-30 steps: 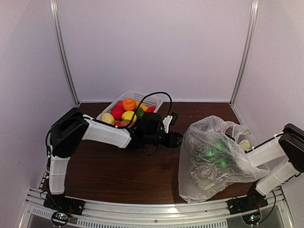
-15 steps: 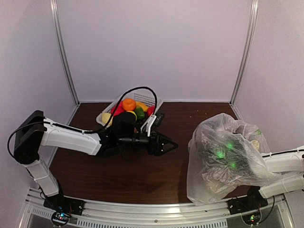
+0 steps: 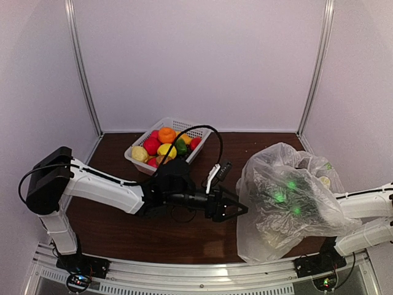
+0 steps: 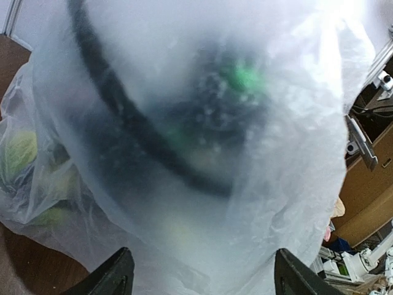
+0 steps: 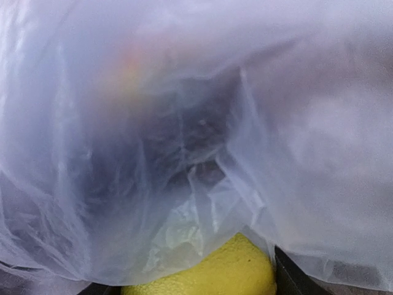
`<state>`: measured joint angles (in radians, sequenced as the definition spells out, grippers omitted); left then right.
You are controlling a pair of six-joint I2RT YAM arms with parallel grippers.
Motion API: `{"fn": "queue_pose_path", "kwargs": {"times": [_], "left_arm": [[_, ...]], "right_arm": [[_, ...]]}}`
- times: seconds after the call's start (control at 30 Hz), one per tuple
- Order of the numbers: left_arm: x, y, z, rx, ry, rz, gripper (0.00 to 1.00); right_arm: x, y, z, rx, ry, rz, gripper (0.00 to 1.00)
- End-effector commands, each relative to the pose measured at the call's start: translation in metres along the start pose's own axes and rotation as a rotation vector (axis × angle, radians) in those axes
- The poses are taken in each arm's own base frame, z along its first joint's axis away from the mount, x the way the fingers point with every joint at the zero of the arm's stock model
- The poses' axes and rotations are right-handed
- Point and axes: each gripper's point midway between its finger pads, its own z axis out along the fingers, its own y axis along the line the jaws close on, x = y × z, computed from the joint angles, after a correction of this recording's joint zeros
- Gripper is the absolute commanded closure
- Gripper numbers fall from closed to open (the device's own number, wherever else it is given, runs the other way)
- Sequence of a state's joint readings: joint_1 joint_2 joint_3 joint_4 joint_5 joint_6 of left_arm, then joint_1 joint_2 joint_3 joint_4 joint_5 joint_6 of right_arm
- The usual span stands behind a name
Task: Untie the knot of the plastic bag and take out the fruit
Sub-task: Adjust the takeout bag at the center of the board.
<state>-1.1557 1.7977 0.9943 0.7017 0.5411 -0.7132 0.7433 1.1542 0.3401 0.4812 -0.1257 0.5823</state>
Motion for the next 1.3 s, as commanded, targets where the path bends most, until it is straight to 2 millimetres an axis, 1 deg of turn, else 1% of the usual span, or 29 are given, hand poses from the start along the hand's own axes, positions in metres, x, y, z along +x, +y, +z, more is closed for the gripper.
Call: {"fn": "queue_pose_path", "kwargs": {"times": [0.0,0.03,0.07,0.1,0.17,0.23,0.27,0.33,0.4,0.47,0.6,0.67,0.73,0.77,0.83,0.97,1.1,1.27], "left_arm": [[-0.009,0.015,0.008,-0.07,-0.022,-0.02,0.22],[-0.009,0.016,0.01,-0.074,-0.024,-0.026,0.24],[-0.01,0.016,0.01,-0.07,-0.03,-0.029,0.31],[-0.008,0.015,0.011,-0.058,-0.032,-0.034,0.43],[-0.008,0.017,0.01,-0.057,-0.046,-0.05,0.7],[-0.004,0.029,0.005,-0.091,-0.049,-0.077,0.95],[-0.002,0.038,0.0,-0.116,-0.05,-0.096,1.0],[0.002,0.06,-0.017,-0.165,-0.062,-0.14,1.0],[0.004,0.082,-0.039,-0.23,-0.084,-0.163,1.0],[0.011,0.103,-0.055,-0.317,-0.052,-0.157,1.0],[0.029,0.134,-0.071,-0.491,0.074,-0.088,1.0],[0.033,0.147,-0.079,-0.579,0.116,-0.059,1.0],[0.031,0.158,-0.089,-0.652,0.131,-0.042,1.0],[0.03,0.162,-0.094,-0.686,0.131,-0.034,1.0],[0.026,0.17,-0.106,-0.752,0.131,-0.023,1.0],[0.023,0.179,-0.125,-0.83,0.132,-0.016,1.0],[0.017,0.181,-0.134,-0.847,0.117,-0.023,1.0],[0.011,0.184,-0.145,-0.901,0.12,-0.006,1.0]], "right_arm": [[-0.009,0.011,0.003,-0.015,-0.02,-0.015,0.76],[-0.009,0.011,0.004,-0.016,-0.018,-0.016,0.76],[-0.009,0.012,0.005,-0.018,-0.015,-0.018,0.76],[-0.008,0.013,0.006,-0.02,-0.014,-0.02,0.76],[-0.008,0.015,0.007,-0.023,-0.008,-0.023,0.76],[-0.006,0.017,0.008,-0.029,0.009,-0.035,0.76],[-0.005,0.018,0.007,-0.028,0.02,-0.043,0.76],[0.0,0.018,0.005,-0.025,0.049,-0.063,0.76],[0.004,0.015,0.0,-0.012,0.075,-0.079,0.76],[0.011,0.013,-0.007,-0.005,0.103,-0.093,0.75],[0.026,0.018,-0.02,-0.054,0.171,-0.1,0.75],[0.034,0.024,-0.028,-0.103,0.202,-0.091,0.75],[0.042,0.027,-0.036,-0.135,0.229,-0.077,0.75],[0.042,0.03,-0.04,-0.151,0.233,-0.077,0.75],[0.047,0.028,-0.048,-0.15,0.253,-0.076,0.75],[0.043,0.029,-0.065,-0.141,0.252,-0.093,0.74],[0.034,0.035,-0.079,-0.149,0.24,-0.102,0.74],[0.029,0.037,-0.093,-0.141,0.25,-0.119,0.74]]}}
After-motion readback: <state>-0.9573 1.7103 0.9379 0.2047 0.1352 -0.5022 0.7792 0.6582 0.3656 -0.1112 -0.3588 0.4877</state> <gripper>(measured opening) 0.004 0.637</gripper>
